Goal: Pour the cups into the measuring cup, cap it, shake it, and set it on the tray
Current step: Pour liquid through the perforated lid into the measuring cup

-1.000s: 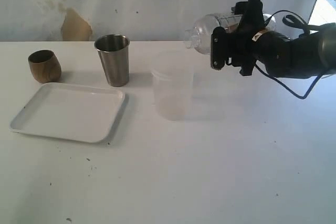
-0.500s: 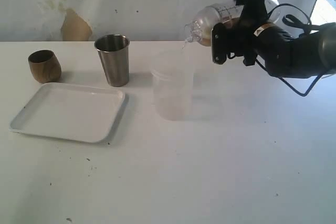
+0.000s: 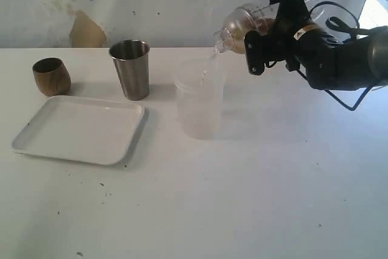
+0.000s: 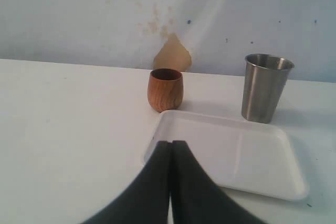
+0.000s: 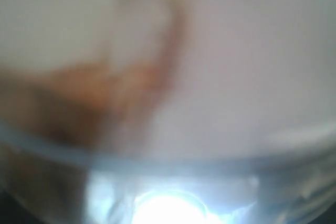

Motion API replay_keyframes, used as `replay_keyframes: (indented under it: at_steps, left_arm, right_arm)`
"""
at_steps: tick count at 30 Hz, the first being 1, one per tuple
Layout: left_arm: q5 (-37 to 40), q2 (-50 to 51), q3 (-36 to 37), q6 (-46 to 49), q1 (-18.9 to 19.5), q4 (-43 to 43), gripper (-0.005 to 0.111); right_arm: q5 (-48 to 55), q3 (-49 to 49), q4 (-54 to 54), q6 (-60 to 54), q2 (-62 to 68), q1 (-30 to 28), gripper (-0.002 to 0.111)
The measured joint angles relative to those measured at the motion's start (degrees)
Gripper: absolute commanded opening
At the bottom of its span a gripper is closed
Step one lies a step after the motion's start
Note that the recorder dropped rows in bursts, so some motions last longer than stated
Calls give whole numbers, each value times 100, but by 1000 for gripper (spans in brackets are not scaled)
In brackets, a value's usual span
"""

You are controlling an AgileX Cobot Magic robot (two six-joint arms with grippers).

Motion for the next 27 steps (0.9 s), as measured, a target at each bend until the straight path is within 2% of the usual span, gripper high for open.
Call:
replay_keyframes:
  at_steps: [27]
  left_arm:
    - [0,0,0,0,0,0,0]
  right_arm:
    - [-516,0,-433,-272,0,0,0]
